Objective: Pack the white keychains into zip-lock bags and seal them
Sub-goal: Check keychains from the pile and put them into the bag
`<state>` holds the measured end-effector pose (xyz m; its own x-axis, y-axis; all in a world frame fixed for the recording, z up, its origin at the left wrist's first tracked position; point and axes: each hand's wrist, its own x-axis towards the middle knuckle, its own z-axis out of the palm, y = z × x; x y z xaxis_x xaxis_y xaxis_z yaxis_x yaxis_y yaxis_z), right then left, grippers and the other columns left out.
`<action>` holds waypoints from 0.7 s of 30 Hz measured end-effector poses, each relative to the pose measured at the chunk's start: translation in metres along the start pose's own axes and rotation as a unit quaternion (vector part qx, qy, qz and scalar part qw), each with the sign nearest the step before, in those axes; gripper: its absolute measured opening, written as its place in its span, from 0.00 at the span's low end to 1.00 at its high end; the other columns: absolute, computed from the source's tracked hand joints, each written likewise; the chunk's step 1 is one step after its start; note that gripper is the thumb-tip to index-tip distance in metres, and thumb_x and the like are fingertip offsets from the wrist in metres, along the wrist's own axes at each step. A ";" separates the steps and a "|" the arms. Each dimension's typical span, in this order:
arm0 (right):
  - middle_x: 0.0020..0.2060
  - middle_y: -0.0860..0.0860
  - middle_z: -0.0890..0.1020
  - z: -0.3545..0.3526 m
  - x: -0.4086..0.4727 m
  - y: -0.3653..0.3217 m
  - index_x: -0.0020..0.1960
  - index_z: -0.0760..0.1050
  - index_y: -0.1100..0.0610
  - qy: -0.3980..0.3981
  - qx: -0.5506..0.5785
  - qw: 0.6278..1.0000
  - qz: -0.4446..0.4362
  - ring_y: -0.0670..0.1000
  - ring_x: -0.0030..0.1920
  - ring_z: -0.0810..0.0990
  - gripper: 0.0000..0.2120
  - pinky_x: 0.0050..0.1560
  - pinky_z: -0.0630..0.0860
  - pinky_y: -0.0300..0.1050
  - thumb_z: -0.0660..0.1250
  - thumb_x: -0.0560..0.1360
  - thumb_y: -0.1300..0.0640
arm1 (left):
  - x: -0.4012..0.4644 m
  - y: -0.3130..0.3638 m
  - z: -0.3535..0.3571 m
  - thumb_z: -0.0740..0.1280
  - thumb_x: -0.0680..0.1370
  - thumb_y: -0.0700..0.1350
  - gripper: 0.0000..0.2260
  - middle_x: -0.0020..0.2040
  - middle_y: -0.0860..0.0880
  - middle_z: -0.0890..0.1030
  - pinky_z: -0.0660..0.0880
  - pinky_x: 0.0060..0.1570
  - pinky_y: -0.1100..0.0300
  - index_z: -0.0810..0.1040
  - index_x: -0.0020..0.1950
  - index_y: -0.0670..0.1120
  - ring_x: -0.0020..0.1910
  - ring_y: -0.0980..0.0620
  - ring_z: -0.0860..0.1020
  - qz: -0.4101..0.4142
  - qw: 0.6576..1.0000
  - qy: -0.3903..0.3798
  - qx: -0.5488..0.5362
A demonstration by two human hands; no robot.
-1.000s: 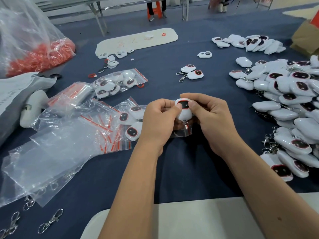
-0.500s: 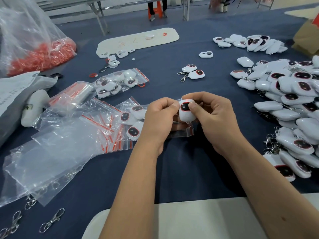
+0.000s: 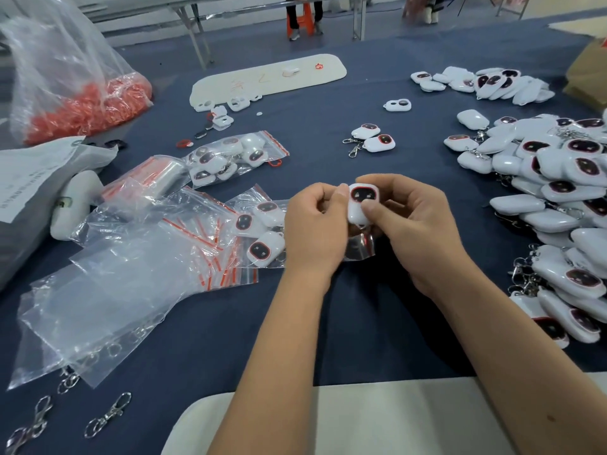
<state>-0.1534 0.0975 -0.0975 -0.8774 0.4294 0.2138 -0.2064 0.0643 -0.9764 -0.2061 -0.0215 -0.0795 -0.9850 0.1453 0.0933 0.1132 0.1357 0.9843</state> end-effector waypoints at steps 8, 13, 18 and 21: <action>0.39 0.51 0.83 -0.014 0.012 0.004 0.58 0.85 0.58 0.101 0.113 0.985 0.076 0.47 0.32 0.72 0.07 0.36 0.75 0.38 0.71 0.82 0.59 | -0.015 -0.001 0.016 0.66 0.81 0.37 0.08 0.36 0.51 0.81 0.73 0.41 0.61 0.79 0.42 0.42 0.38 0.54 0.77 0.160 0.977 -0.052 0.132; 0.37 0.47 0.83 -0.009 0.009 0.001 0.54 0.85 0.55 0.096 0.048 0.994 0.033 0.45 0.33 0.74 0.05 0.35 0.73 0.36 0.70 0.82 0.59 | -0.010 0.000 0.011 0.65 0.80 0.38 0.08 0.35 0.52 0.80 0.74 0.43 0.53 0.79 0.41 0.43 0.39 0.51 0.78 0.127 0.981 0.049 0.142; 0.38 0.47 0.83 -0.007 0.008 0.000 0.59 0.83 0.57 0.082 0.028 0.996 0.025 0.44 0.33 0.75 0.08 0.37 0.75 0.37 0.68 0.83 0.62 | -0.011 0.000 0.008 0.72 0.78 0.46 0.08 0.36 0.52 0.79 0.77 0.45 0.47 0.77 0.43 0.45 0.39 0.48 0.78 0.103 0.972 0.039 0.208; 0.43 0.49 0.85 -0.007 0.008 0.000 0.61 0.82 0.57 0.090 0.018 0.996 0.022 0.42 0.34 0.77 0.09 0.39 0.75 0.38 0.67 0.83 0.63 | -0.014 0.001 0.011 0.76 0.74 0.52 0.14 0.37 0.51 0.79 0.75 0.44 0.50 0.74 0.44 0.46 0.40 0.47 0.77 0.094 0.961 0.014 0.259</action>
<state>-0.1571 0.1072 -0.0957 -0.7951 0.5856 0.1577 -0.1865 0.0112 -0.9824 -0.1906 -0.0129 -0.0811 -0.9434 0.1893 0.2725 0.3313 0.5805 0.7438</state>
